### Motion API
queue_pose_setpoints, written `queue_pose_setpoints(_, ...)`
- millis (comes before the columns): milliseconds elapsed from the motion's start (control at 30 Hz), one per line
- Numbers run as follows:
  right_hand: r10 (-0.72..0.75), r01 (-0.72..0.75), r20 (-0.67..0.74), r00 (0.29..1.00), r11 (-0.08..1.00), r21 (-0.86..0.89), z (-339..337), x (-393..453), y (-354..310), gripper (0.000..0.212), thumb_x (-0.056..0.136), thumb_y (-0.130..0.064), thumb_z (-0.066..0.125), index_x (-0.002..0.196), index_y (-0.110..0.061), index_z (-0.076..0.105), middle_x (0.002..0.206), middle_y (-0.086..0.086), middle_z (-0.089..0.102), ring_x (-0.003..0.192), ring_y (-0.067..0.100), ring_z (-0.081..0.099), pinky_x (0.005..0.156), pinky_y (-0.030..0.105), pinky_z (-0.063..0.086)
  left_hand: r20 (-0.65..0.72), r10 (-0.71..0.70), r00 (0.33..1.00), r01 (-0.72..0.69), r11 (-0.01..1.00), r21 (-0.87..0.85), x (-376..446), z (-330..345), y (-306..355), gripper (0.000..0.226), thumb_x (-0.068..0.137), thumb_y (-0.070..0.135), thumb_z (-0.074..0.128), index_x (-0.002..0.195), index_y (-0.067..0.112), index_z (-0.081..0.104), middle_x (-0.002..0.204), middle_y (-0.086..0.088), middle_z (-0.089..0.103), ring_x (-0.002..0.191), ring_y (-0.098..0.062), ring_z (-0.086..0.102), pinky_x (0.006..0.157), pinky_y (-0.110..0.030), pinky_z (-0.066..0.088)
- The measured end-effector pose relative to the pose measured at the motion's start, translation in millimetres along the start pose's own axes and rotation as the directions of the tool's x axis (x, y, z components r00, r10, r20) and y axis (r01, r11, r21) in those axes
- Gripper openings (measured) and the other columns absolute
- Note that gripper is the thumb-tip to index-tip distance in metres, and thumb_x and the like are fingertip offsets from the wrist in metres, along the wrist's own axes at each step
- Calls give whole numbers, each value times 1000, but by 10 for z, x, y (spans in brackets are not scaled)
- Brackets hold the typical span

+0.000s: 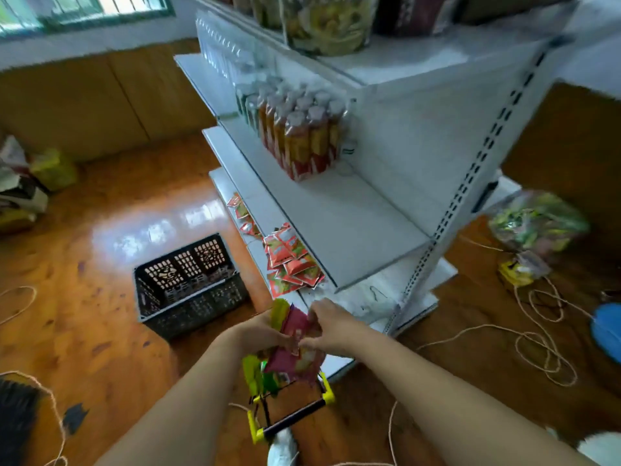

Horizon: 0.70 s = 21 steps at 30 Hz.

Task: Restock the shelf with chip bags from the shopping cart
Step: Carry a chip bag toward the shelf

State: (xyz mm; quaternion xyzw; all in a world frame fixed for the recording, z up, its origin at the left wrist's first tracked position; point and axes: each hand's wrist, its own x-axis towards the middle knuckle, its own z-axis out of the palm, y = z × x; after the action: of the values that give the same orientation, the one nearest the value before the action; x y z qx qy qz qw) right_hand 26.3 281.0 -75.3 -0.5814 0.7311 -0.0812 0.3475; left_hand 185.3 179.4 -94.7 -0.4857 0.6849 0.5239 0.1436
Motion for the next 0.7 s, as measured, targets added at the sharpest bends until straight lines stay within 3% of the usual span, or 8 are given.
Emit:
queue_pose_setpoints(100,22,-22,-4,1000,992,-127,-334,-878,437,106,70,-59,73,150,-14,21,146,13,36,133,32,37,111,40,36,166,81,983,-118,966,229,-511,632,802,27,81,31,76,95,23,54,99,0,63,81,-15,60,75,-25,52)
queue_pose_setpoints(167,94,-93,39,995,996,-11,-573,-1522,787,118,59,-63,77,151,-22,15,146,8,42,131,28,45,109,39,41,296,147,944,-228,939,259,-778,1074,1387,17,85,19,74,91,25,59,91,1,65,76,-12,60,68,-24,49)
queue_pose_setpoints(300,250,-234,15,968,882,409,-1018,-2845,1432,76,64,-46,86,128,-34,47,119,-4,68,103,16,68,87,33,57,486,192,853,-370,879,300,-1125,1788,2436,25,77,21,82,98,25,69,95,4,75,93,-19,69,85,-33,55)
queue_pose_setpoints(367,305,-245,-36,952,825,509,-1184,-3453,1644,61,68,-47,84,119,-34,53,113,-8,70,100,12,69,85,27,56,527,224,820,-423,857,293,-1275,2150,2887,42,74,23,85,111,21,66,111,-4,74,105,-25,69,96,-41,54)
queue_pose_setpoints(433,359,-239,-96,929,775,585,-1249,-3985,1831,58,68,-57,79,116,-34,56,108,-14,68,95,7,67,78,20,52,586,253,770,-481,834,271,-1464,2521,3291,41,79,19,81,115,20,62,112,-5,72,102,-23,71,92,-38,56)
queue_pose_setpoints(533,537,-272,-200,819,672,689,-1188,-4634,2126,71,67,-69,72,124,-30,54,115,-12,64,98,7,62,83,25,51,636,314,705,-550,808,212,-1708,3040,3797,51,77,23,83,119,25,55,116,-5,67,101,-22,71,86,-37,59)
queue_pose_setpoints(633,681,-129,-327,655,527,840,-1019,-5148,2403,73,59,-69,79,120,-34,60,115,-8,71,109,17,66,98,42,51,630,425,650,-604,792,89,-1817,3564,4135,85,58,40,93,130,28,51,127,-10,61,104,-26,71,91,-46,57)
queue_pose_setpoints(700,775,11,-369,513,424,906,-912,-5491,2447,68,61,-61,82,119,-32,60,110,-6,73,104,18,70,91,40,56,653,472,592,-614,789,-15,-1876,3946,4279,89,57,46,91,132,23,51,128,-12,61,106,-28,69,94,-51,55)
